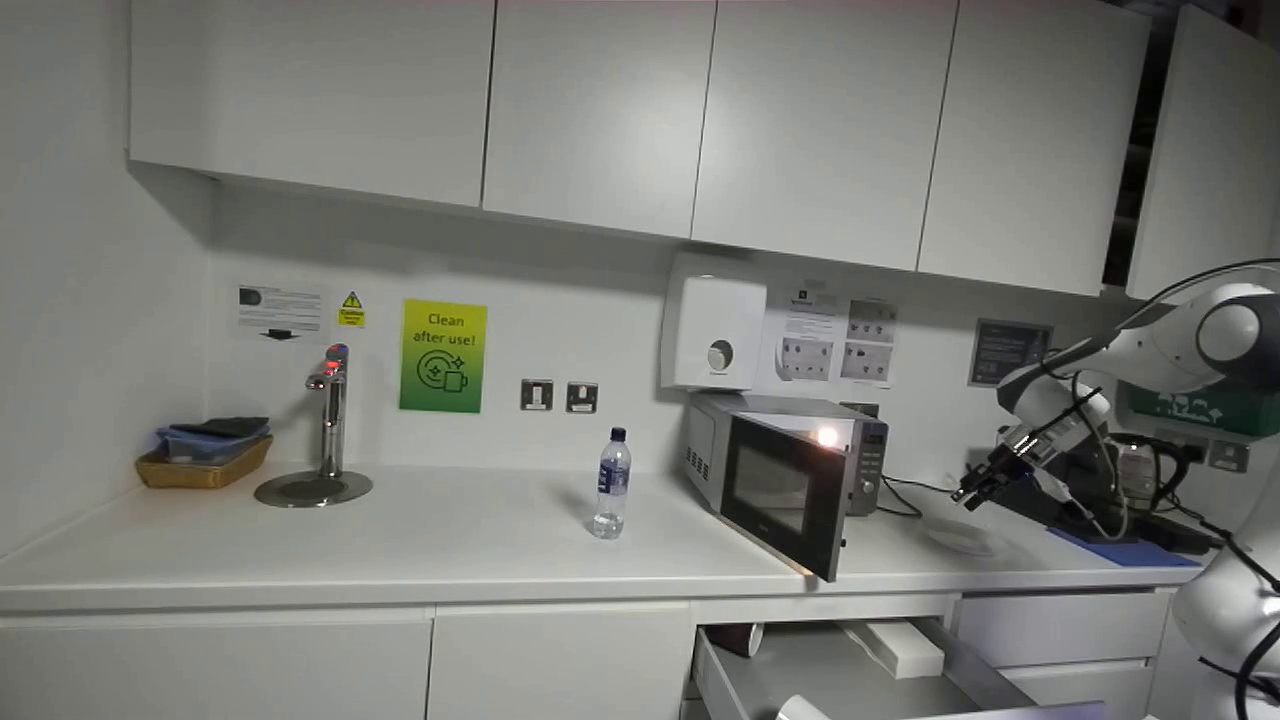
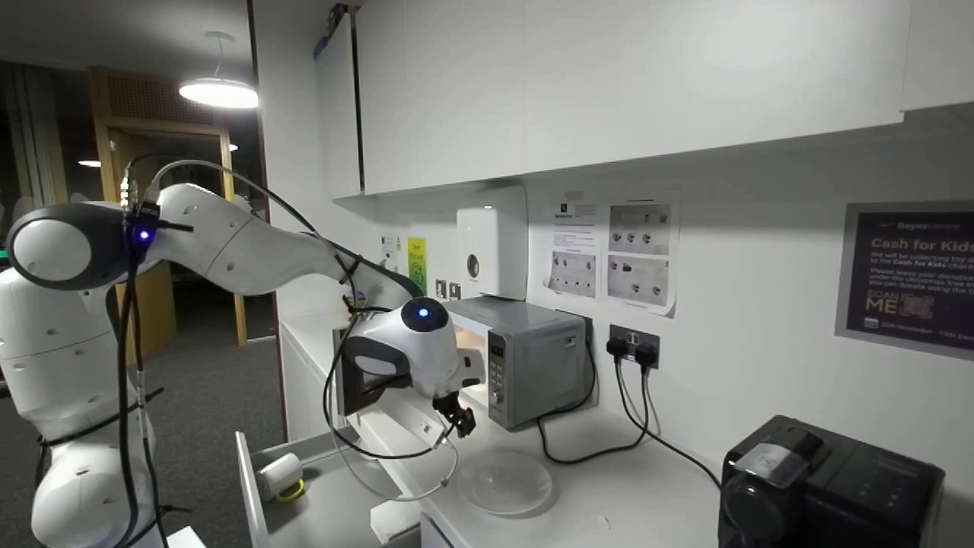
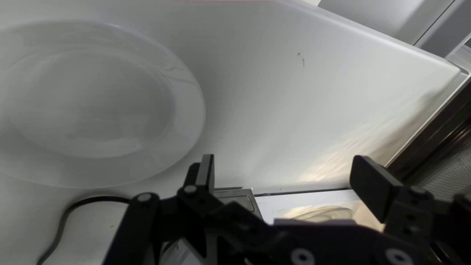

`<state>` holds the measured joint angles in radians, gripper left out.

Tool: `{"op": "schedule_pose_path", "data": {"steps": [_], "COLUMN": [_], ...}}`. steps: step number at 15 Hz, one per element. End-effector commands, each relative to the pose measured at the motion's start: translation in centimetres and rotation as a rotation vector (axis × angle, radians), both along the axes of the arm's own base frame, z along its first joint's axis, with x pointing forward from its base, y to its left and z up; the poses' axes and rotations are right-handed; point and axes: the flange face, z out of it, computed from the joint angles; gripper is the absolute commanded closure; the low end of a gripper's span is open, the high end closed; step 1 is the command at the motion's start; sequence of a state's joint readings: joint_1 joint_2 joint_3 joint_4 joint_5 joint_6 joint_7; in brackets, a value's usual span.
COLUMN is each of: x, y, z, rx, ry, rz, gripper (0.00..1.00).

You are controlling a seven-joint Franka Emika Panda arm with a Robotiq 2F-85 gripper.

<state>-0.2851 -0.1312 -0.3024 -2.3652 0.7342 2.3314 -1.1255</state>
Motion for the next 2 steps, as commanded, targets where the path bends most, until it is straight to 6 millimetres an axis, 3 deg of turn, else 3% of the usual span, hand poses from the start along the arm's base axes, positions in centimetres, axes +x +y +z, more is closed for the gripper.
{"op": "schedule_pose_path", "data": {"steps": [1,2], "x": [0.0,0.0], "y": [0.0,0.0], "z": [0.08,0.08], "rx": [0.0,0.0], "ry": [0.001,0.001], "rz": [0.0,0.0], "gripper": [0.0,0.0]}}
